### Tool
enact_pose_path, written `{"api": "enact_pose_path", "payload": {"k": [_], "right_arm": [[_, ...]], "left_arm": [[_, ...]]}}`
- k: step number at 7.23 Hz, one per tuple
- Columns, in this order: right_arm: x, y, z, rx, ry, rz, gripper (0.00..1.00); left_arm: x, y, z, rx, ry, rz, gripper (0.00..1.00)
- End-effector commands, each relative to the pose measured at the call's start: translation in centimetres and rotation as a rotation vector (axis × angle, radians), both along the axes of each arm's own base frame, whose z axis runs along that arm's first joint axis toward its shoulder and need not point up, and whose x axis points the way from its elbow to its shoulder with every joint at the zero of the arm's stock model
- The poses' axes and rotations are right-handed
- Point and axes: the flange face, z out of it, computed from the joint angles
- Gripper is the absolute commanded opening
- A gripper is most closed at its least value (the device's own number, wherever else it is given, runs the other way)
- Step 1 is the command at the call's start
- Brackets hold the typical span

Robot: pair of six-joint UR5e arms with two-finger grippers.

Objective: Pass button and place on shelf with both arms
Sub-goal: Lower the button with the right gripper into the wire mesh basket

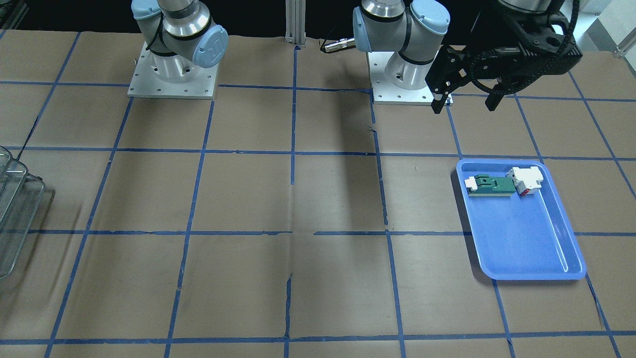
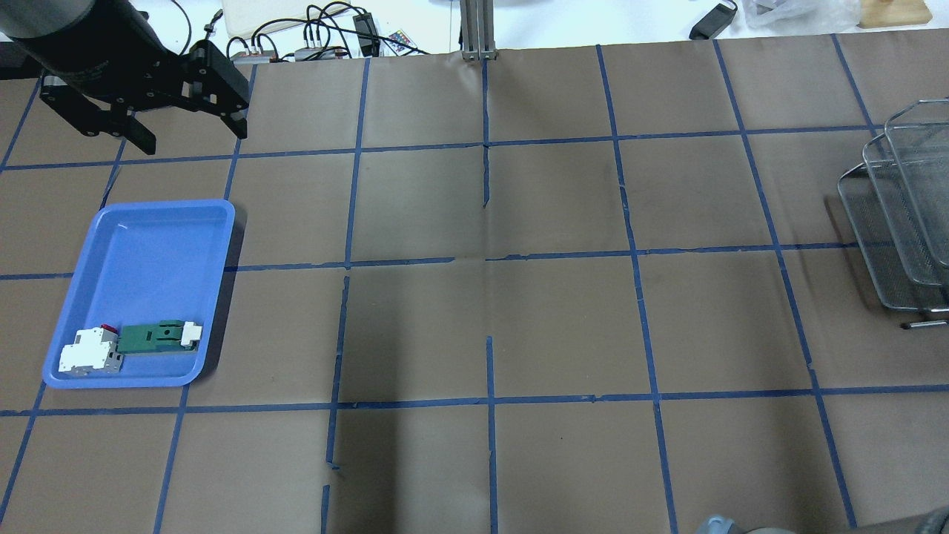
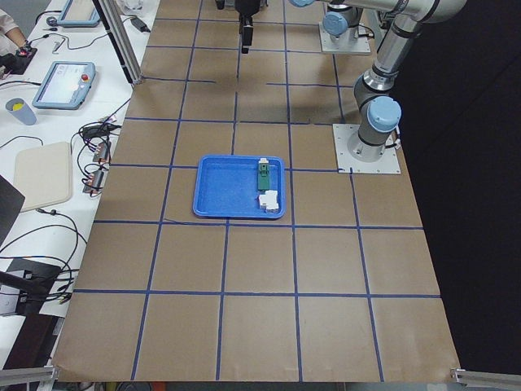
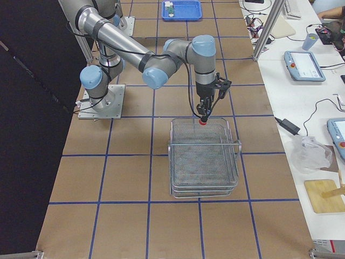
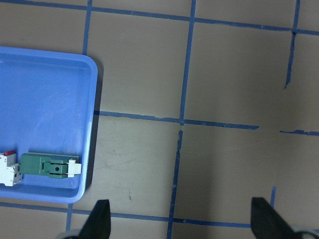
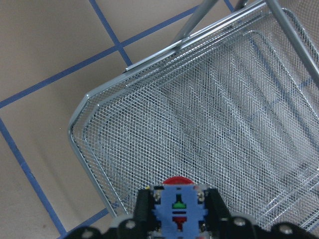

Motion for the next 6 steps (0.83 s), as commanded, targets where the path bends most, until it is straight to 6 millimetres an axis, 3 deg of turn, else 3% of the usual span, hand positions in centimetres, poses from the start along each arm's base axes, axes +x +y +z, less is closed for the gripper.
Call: {"api": "enact_pose_path", "payload": {"k": [1,2,4,5,6], "right_arm": [[-1.4,1.0,-1.9,0.045,-0.049,-0.024,0.0],[-1.4,1.2,-2.7,0.06,-0.058,-0.025,0.0],[-2.2,2.1,-3.1,0.071,-0.062,-0.026,0.46],[-3.4,2.6,-3.4,0.076,-0.067,-0.034,0.85],[-3.1,2.9,-3.1,0.09,-0.075,-0.04,0.92]], "left_arm": [[-0.5,-0.3,0.2,0.001,-0.009,-0.082,1.0],[-0.5,-0.3,0.2,0.003,-0.01,-0.092,1.0],[-0.6,-0.1,0.1,0.009,-0.009,-0.095,1.0],[-0.6,-0.1,0.2,0.007,-0.008,-0.095,1.0],[-0.6,0.3,-0.1,0.01,-0.008,-0.097,1.0]]}}
